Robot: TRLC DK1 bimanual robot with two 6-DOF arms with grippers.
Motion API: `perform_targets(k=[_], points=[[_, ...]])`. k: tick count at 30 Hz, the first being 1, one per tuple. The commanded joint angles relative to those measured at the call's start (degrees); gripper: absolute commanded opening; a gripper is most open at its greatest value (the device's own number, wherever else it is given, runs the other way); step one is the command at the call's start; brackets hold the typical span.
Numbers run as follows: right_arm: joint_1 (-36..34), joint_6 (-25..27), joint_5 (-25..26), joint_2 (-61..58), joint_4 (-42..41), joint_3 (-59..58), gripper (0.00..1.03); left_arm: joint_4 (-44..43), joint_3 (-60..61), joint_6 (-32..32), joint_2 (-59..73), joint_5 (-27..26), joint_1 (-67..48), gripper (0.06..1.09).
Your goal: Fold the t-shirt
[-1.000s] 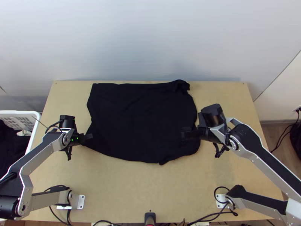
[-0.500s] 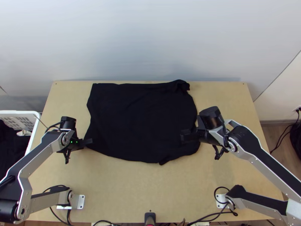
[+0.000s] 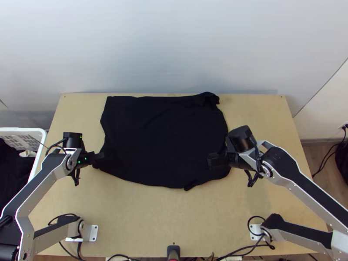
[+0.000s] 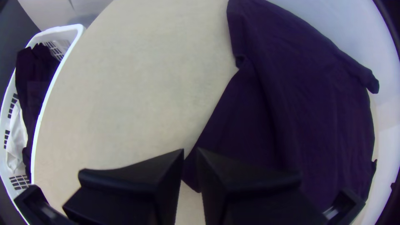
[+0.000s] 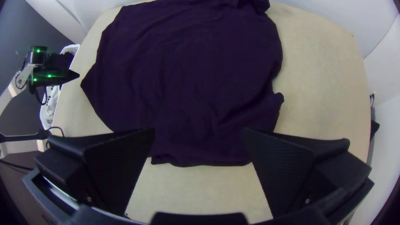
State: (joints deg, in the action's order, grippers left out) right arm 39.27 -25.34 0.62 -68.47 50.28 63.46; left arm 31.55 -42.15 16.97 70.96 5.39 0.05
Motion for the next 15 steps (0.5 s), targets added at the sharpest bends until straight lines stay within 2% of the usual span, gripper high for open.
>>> perform_targets(k=[1,2,4,5,15], points=[[0.2,0.0,0.1,0.3,0.4,-0.4,0.98,0.8,-0.2,1.1,0.8,-0.1,-0.3,0.35],[0.2,0.0,0.1,0.3,0.4,-0.4,0.98,1.8,-0.4,1.1,1.3,-0.1,-0.3,0.36],[0.2,0.0,0.1,0.3,0.4,-0.6,0.98,4.0,-0.9,1.1,2.2,-0.1,-0.2,0.48],[0.2,0.0,0.1,0.3,0.4,-0.7,0.98,4.9,-1.0,1.1,2.6,-0.1,-0.2,0.49],[0.3,0.1,0.1,0.3,0.8,-0.3,0.96,5.3,-1.0,1.1,5.3,-0.1,-0.2,0.49]])
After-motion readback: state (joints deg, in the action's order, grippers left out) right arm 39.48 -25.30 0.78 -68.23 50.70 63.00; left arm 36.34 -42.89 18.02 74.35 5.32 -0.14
